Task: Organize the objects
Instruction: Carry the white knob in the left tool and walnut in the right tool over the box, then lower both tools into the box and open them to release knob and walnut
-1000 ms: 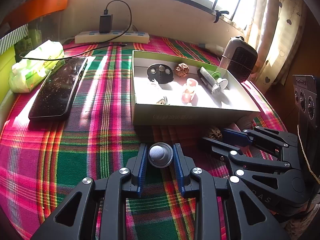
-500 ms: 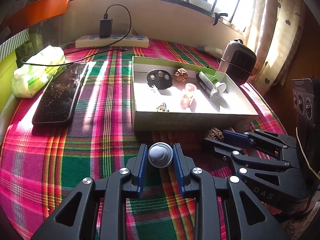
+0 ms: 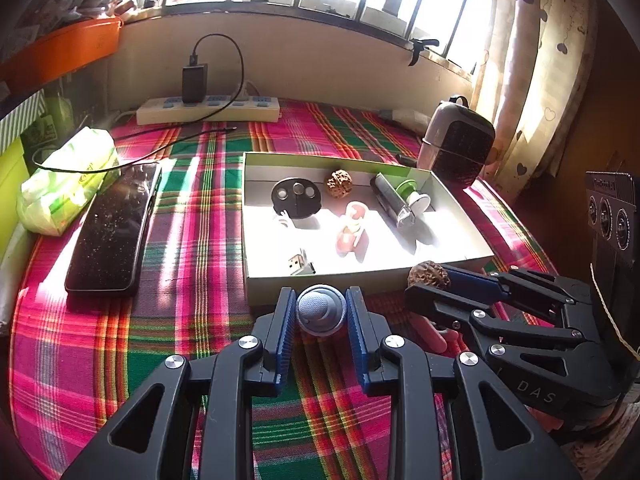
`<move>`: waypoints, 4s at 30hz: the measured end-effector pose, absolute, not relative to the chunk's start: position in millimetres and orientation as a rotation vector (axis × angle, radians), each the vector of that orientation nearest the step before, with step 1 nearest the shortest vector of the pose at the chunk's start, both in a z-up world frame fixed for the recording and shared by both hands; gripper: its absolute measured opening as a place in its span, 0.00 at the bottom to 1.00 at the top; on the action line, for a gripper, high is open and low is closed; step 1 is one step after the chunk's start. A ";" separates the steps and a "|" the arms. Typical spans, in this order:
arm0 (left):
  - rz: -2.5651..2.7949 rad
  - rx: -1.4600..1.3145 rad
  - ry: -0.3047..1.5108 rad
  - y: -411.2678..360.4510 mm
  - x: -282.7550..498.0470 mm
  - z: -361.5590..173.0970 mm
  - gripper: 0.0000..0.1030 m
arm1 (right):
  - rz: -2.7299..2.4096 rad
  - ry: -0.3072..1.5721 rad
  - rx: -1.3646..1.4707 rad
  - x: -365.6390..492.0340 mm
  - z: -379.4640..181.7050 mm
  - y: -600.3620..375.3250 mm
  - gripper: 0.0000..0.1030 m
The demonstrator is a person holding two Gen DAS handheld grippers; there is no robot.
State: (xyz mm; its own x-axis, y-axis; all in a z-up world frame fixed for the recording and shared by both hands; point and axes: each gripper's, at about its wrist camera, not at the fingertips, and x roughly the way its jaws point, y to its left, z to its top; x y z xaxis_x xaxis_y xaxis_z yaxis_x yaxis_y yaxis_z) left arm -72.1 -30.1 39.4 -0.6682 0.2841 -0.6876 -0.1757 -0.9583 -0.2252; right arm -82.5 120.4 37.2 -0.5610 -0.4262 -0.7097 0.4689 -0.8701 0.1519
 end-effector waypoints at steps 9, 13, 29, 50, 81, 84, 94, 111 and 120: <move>2.629 -1.122 -0.178 -16.7 -94.5 45.1 0.23 | -2.474 0.048 1.062 -99.9 48.2 144.4 0.29; 2.625 -1.129 -0.163 -11.4 -106.1 43.6 0.23 | -2.514 0.041 1.074 -112.3 50.1 157.3 0.29; 2.624 -1.193 -0.159 -7.0 -151.8 29.2 0.23 | -2.579 0.114 1.178 -161.8 32.1 175.3 0.29; 2.643 -1.226 -0.084 -2.5 -181.0 17.4 0.23 | -2.568 0.185 1.218 -180.8 16.5 169.9 0.29; 2.699 -1.255 0.054 4.2 -197.0 10.4 0.24 | -2.567 0.235 1.201 -186.6 10.5 162.3 0.29; 2.699 -1.255 0.053 3.8 -196.8 10.4 0.24 | -2.568 0.240 1.202 -186.7 10.4 161.8 0.29; 2.701 -1.254 0.056 5.6 -196.4 10.5 0.24 | -2.572 0.234 1.199 -186.0 10.2 161.6 0.29; 2.713 -1.259 0.075 3.6 -188.8 11.9 0.32 | -2.592 0.217 1.186 -181.3 14.1 164.6 0.36; 2.746 -1.215 0.104 5.6 -170.9 20.4 0.33 | -2.602 0.203 1.170 -173.3 18.0 164.0 0.39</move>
